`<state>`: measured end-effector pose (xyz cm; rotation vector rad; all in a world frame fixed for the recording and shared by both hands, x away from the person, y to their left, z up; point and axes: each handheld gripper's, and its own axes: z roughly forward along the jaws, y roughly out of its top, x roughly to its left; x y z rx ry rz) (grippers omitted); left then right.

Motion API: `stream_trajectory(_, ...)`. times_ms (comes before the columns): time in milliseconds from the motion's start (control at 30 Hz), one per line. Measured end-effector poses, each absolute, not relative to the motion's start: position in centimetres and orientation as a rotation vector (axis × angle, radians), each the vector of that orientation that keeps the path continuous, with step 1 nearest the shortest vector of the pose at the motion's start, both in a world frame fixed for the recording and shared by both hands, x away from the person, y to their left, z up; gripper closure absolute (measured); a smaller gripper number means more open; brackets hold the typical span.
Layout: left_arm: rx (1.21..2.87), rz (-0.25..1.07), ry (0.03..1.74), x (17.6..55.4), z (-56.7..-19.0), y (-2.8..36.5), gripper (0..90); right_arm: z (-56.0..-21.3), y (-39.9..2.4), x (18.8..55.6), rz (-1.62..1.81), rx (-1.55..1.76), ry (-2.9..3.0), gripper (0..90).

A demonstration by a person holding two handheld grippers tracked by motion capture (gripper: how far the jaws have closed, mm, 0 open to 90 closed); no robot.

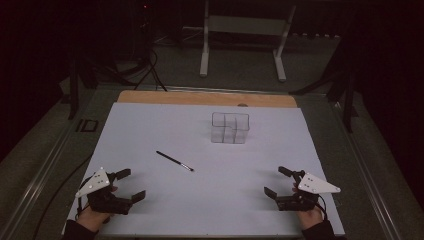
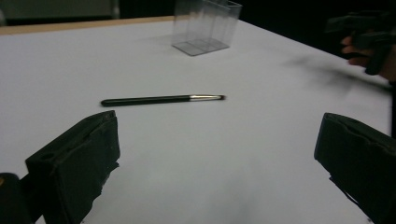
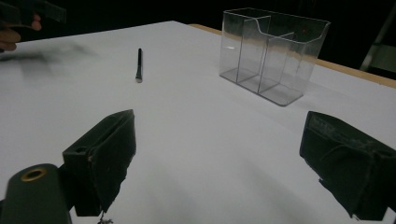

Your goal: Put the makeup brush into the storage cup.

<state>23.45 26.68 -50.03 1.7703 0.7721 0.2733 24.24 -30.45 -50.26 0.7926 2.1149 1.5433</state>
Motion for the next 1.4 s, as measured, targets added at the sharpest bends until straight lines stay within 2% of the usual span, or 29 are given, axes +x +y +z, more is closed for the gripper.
stream_trajectory(100,1.833,0.306,0.731,23.6,-49.2,26.7,1.4,-50.3,-30.4,24.2,1.539,0.795,2.119,10.8)
stream_trajectory(667,2.184,0.183,0.486,25.9,-47.1,25.8,1.4,-50.2,-30.3,24.3,1.546,0.795,2.126,10.9)
stream_trajectory(1400,2.584,0.086,0.286,28.4,-47.2,23.0,1.4,-50.3,-30.2,24.4,1.543,0.799,2.137,10.9)
